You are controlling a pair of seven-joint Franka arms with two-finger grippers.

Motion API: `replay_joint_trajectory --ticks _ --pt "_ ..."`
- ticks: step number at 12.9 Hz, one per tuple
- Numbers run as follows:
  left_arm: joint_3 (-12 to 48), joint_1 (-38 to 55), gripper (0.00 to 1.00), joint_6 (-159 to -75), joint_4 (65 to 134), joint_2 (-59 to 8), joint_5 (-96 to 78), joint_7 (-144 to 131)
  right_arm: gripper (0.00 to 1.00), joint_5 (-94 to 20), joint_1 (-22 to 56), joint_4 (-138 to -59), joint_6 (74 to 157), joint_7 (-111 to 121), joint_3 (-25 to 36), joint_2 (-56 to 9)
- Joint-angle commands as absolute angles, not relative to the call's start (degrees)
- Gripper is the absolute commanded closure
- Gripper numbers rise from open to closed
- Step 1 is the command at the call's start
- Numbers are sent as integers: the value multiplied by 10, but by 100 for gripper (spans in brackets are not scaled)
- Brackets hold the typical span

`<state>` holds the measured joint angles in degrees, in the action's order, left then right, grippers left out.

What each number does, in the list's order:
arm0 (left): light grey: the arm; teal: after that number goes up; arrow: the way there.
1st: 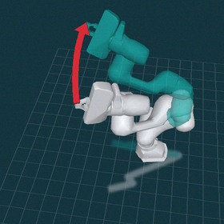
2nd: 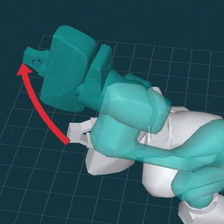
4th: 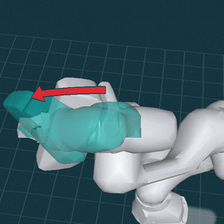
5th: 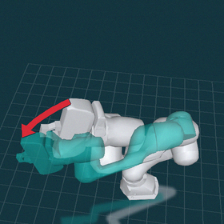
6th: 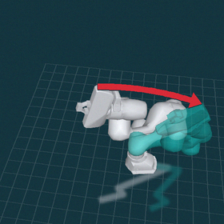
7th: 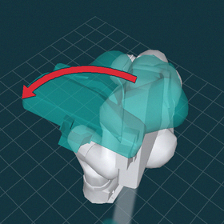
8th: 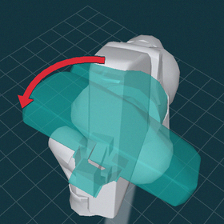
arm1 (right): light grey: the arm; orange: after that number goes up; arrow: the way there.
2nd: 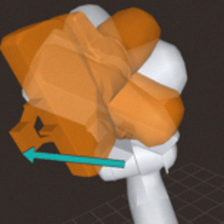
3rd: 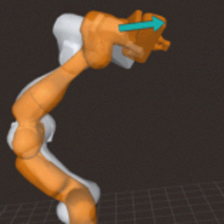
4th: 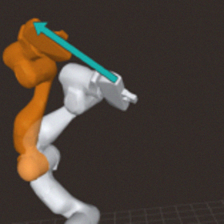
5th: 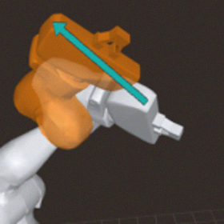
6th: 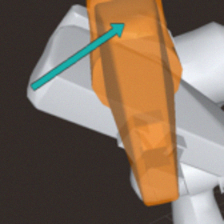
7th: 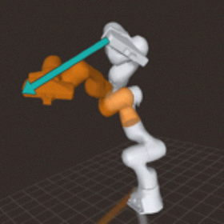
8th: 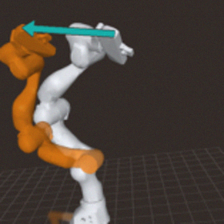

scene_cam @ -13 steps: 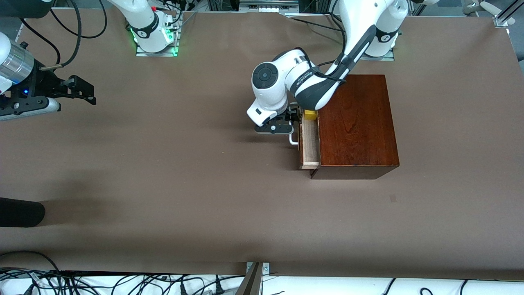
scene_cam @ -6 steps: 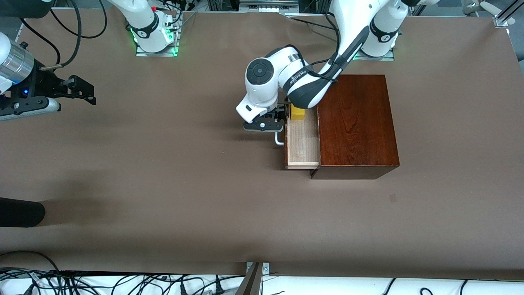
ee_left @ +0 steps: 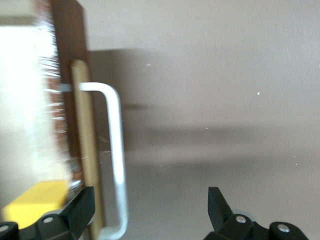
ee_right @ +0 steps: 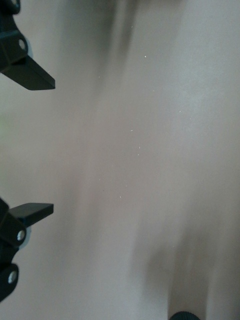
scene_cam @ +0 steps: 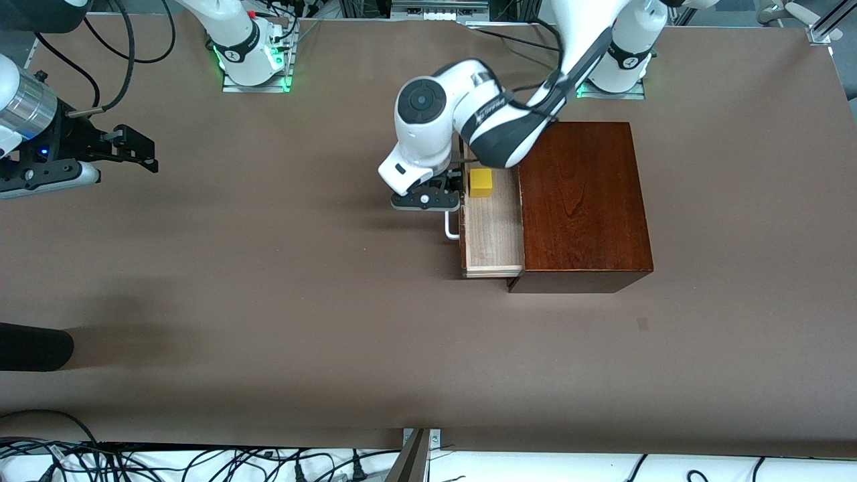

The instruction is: Open drawer, take yellow block, close drawer

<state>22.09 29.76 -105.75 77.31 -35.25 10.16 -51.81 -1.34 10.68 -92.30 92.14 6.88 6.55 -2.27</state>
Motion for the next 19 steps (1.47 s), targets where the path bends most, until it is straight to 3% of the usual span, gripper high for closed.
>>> replay_joint_trajectory --ticks 1,6,11,15,19 --pt "221 278 0 -947 723 -314 93 -509 0 -14 105 -913 919 63 65 -26" --pt "224 136 0 -861 708 -244 91 -357 0 -13 109 -909 918 62 60 -25" --pt "199 41 0 -835 725 -183 73 -132 0 -24 134 -901 910 73 42 -33" --pt "60 39 0 -876 853 -63 -16 -34 0 -16 180 -898 882 68 31 -26" --pt "21 43 0 -963 975 45 -5 0 0 -19 188 -897 888 75 -41 -31"
